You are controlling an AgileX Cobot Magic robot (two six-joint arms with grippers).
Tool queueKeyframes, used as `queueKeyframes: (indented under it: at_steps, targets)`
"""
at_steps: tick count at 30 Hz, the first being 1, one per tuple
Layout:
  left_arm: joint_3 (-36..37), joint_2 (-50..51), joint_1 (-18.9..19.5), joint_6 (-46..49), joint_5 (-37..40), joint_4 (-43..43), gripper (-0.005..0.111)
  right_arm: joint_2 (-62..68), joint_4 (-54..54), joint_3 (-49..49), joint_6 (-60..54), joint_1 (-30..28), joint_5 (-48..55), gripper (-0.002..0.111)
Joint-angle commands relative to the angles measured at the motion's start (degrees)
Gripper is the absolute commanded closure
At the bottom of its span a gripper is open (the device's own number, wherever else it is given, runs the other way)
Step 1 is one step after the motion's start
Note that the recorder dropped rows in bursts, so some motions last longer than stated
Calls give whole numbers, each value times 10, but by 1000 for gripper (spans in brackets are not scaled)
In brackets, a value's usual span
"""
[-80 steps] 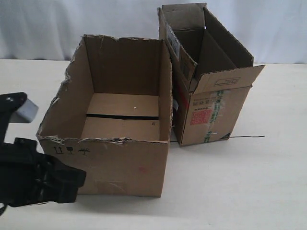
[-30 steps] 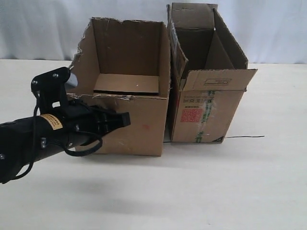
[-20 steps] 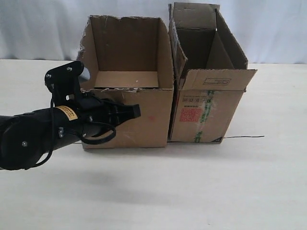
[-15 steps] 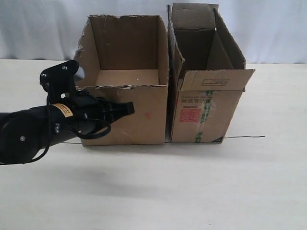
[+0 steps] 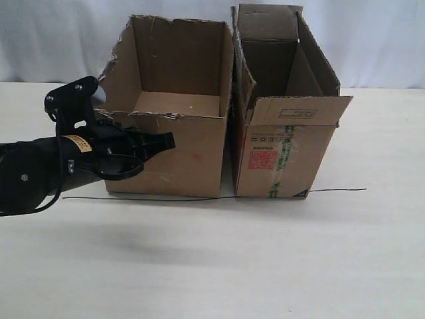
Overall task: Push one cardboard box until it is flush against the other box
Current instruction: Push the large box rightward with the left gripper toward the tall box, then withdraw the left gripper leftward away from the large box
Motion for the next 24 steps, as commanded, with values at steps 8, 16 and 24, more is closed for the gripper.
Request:
queueKeyframes:
  at_steps: [8, 16, 24]
  targets:
    - [-3, -123, 0, -8, 97, 48, 107, -3, -2, 2, -2, -5, -2, 103]
    - [-3, -305, 81, -3, 185, 120, 107, -3, -2, 2, -2, -5, -2, 103]
    - [-9, -257, 339, 46, 228, 128, 107, -3, -2, 2, -2, -5, -2, 103]
